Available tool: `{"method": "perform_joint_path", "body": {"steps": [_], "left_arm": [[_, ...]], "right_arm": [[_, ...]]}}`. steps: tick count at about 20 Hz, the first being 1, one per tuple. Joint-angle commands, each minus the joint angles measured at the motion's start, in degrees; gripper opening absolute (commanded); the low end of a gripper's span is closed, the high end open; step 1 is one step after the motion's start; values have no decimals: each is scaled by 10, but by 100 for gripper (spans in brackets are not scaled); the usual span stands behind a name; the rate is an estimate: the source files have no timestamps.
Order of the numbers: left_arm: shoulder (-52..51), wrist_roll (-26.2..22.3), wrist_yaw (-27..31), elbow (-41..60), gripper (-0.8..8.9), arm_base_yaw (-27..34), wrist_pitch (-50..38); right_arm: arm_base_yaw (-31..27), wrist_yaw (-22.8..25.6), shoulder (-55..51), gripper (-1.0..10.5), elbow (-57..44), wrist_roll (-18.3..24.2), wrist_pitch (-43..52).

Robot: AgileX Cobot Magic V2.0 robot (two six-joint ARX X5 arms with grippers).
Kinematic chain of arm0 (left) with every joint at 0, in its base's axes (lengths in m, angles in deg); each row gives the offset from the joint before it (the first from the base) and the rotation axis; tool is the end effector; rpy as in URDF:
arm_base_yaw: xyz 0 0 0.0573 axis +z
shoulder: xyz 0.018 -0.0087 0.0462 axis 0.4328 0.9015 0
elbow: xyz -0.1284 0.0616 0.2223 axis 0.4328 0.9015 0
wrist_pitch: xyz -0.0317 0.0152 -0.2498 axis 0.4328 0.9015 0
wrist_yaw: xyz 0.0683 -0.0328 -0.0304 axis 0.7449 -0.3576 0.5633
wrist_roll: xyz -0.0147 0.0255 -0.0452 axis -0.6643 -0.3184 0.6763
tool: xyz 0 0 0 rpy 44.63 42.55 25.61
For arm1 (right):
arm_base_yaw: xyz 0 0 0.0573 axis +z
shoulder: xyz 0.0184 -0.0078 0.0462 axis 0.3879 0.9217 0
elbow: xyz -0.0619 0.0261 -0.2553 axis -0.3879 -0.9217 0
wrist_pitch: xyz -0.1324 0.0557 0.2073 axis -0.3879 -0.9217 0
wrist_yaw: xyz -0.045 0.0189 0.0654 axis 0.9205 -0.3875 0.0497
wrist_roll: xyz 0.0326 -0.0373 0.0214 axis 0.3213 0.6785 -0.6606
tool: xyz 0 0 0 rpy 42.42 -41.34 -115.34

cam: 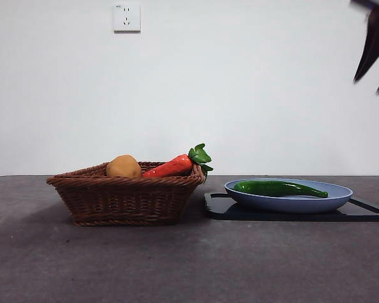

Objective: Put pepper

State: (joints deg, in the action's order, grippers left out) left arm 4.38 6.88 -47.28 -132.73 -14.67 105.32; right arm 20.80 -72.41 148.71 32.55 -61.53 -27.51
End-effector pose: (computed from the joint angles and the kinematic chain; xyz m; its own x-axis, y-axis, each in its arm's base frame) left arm 0.1435 -0.1300 0.4115 0.4904 -0.6935 -0.5278 0.7504 0.6440 -0.1490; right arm 0.2540 0.0027 0.3210 0.5918 0.3831 -0.7092 -0.0826 0.9040 0.4194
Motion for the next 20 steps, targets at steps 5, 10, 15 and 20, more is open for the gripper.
{"method": "perform_joint_path", "body": {"steps": [5,10,15,20], "left_arm": [[5,-24,0,-9,245,-6,24],[5,-24,0,-9,162,-6,49],[5,-24,0,-9,7,-6,61],[5,-24,0,-9,8,-6,50]], "right_arm": [[82,-2,-190,193,8,83,-209],[147,-2,-265,82,8,102,-299],[152,-2,-280,11,8,118,-302],[152,1,-280,11,8,96,-297]]}}
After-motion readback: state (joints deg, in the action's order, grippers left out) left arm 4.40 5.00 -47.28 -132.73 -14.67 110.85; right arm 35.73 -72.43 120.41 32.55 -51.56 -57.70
